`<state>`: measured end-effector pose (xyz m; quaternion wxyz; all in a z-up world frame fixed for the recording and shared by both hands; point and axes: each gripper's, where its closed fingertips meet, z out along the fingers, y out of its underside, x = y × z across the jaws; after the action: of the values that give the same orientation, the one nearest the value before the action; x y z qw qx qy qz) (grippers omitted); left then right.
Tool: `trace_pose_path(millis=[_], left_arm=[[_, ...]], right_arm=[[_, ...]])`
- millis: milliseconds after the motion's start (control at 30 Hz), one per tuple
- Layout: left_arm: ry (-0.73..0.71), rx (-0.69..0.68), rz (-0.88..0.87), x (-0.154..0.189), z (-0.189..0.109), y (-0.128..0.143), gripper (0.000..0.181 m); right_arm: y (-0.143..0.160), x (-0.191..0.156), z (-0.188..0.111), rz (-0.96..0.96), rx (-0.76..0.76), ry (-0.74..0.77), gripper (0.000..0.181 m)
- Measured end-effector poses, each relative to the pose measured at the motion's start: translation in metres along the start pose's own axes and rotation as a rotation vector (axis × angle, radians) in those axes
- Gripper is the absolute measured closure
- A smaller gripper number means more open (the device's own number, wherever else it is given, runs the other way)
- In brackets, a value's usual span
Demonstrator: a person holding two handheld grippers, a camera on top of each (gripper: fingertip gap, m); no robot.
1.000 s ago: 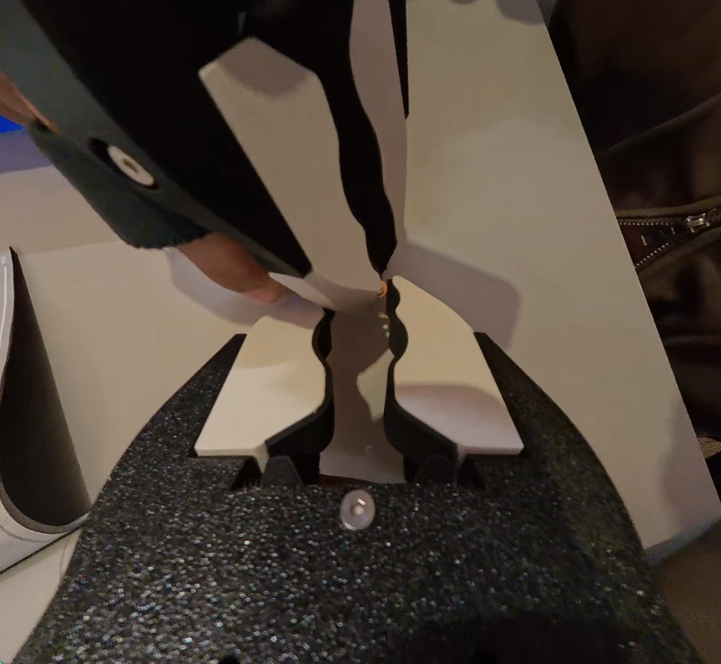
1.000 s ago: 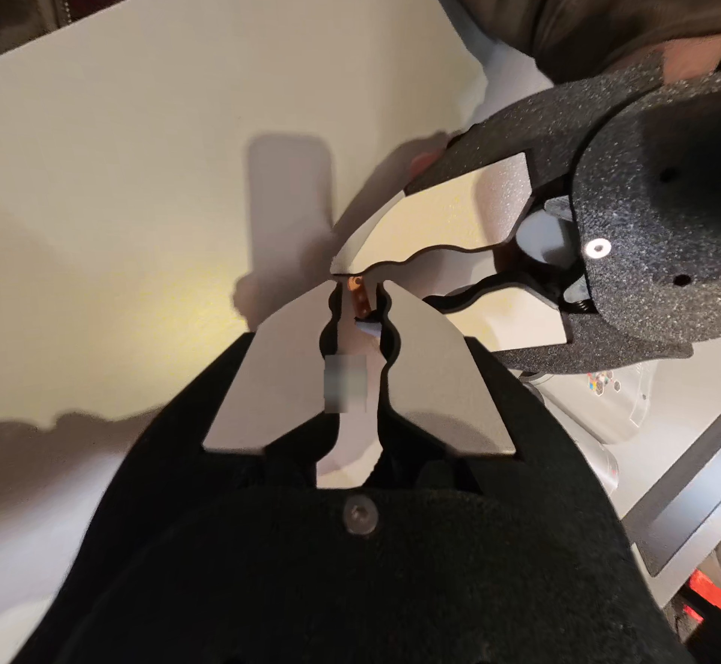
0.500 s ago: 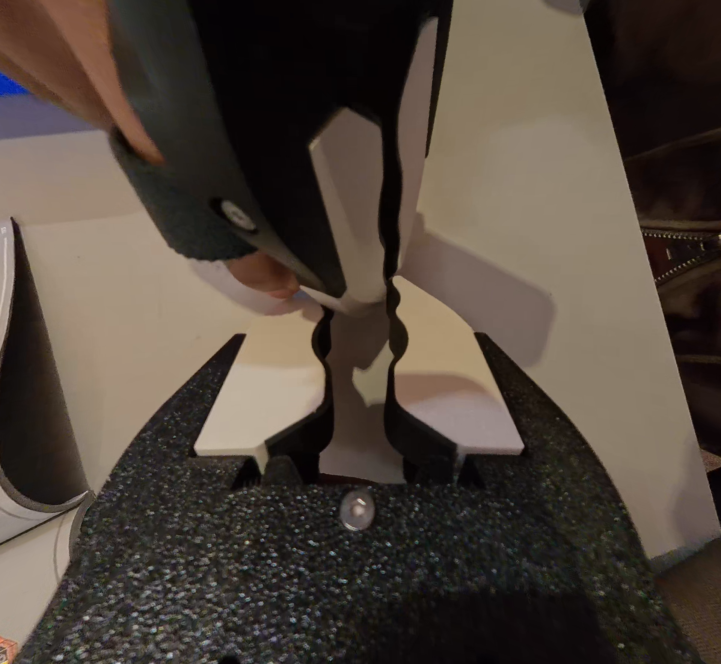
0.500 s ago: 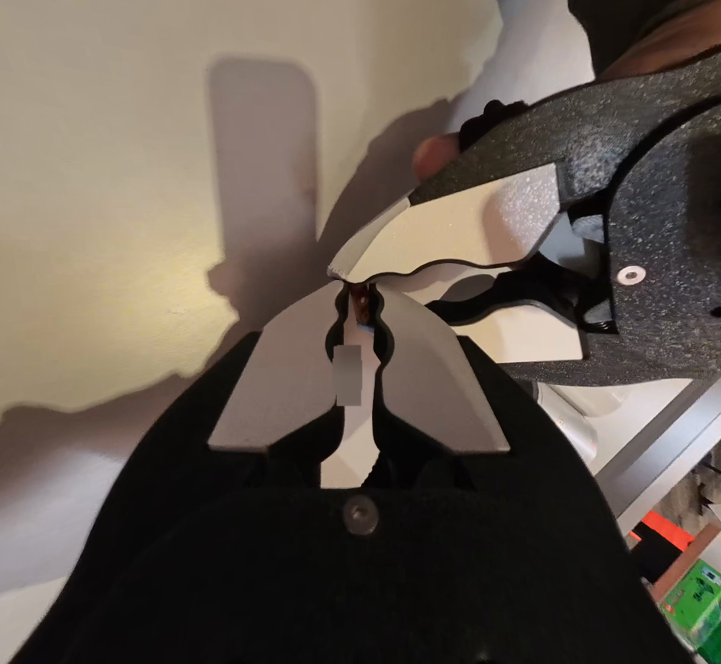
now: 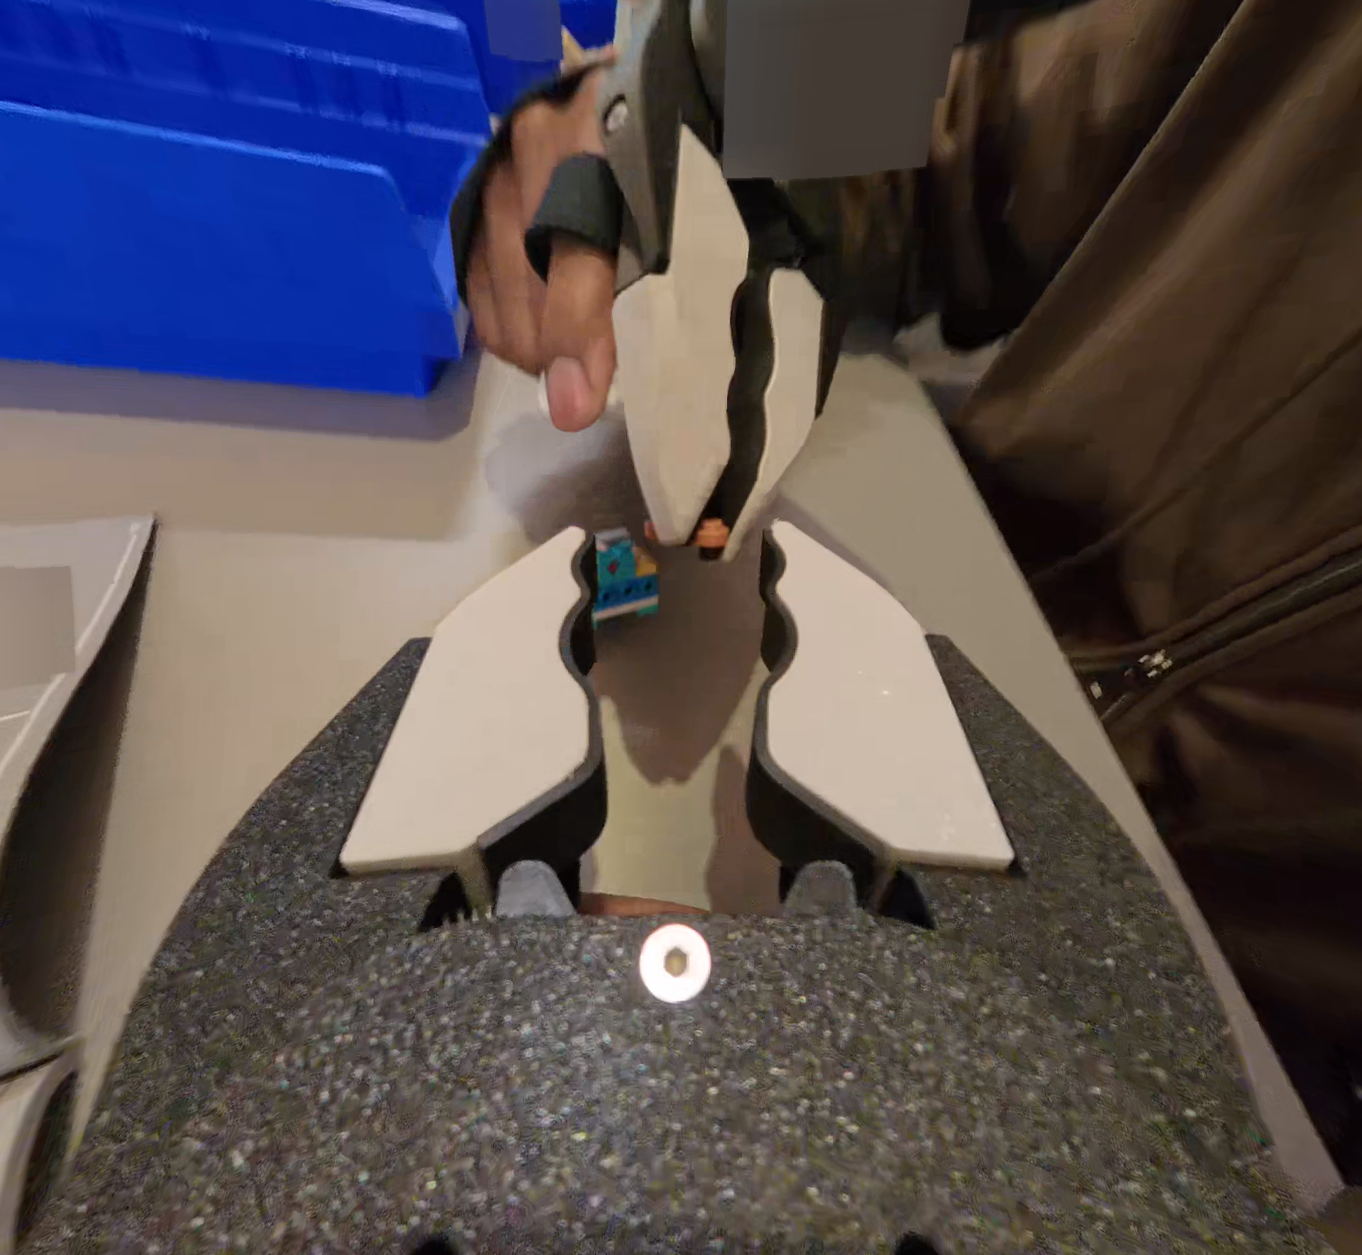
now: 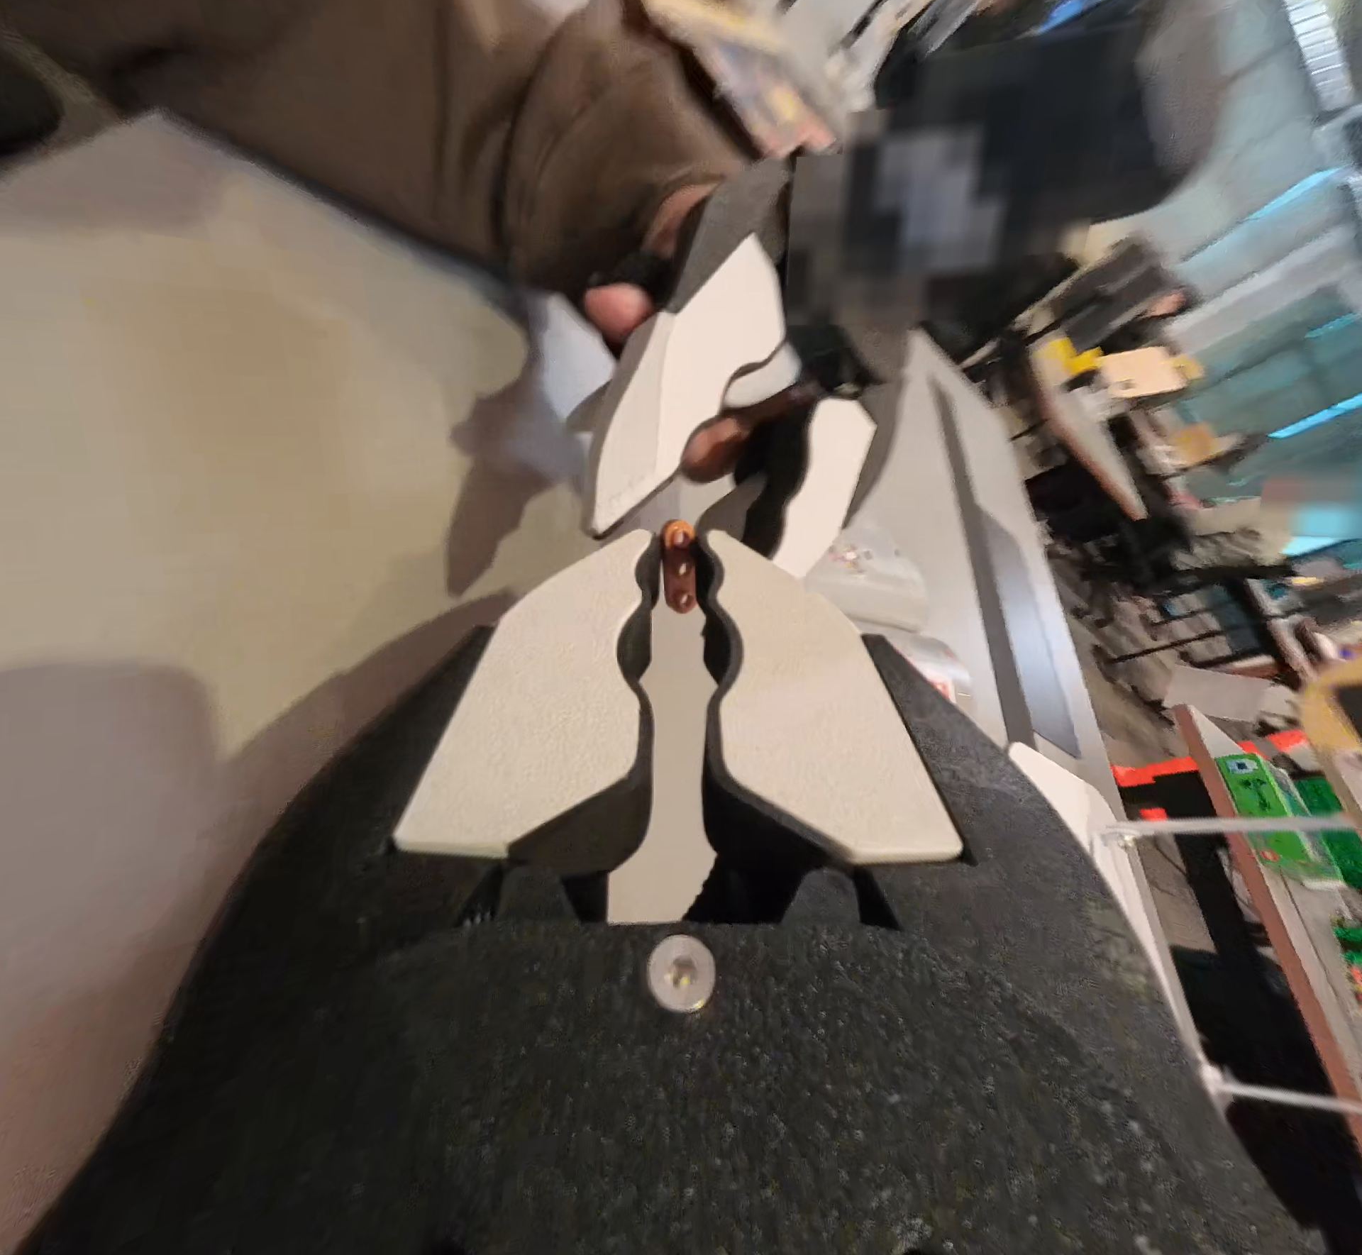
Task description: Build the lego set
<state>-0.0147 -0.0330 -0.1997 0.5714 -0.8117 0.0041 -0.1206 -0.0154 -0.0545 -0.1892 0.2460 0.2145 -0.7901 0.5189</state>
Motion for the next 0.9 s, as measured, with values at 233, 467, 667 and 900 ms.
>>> trace_pose_path(millis=[233, 467, 667, 900], left_arm=[[0.14, 0.216, -0.194, -0.001, 0.003, -0.018, 0.139], [0.228, 0.361, -0.34, -0.004, 0.002, -0.034, 0.144], [0.3, 0.425, -0.415, -0.002, 0.0, -0.042, 0.147], [0.356, 0.473, -0.447, 0.001, 0.0, -0.047, 0.156]], right_arm=[[-0.004, 0.017, -0.011, 0.057, 0.126, 0.237, 0.173], [-0.009, 0.032, -0.022, 0.017, 0.145, 0.373, 0.173], [-0.012, 0.032, -0.023, -0.053, 0.142, 0.423, 0.173], [-0.015, 0.033, -0.025, -0.065, 0.158, 0.441, 0.173]])
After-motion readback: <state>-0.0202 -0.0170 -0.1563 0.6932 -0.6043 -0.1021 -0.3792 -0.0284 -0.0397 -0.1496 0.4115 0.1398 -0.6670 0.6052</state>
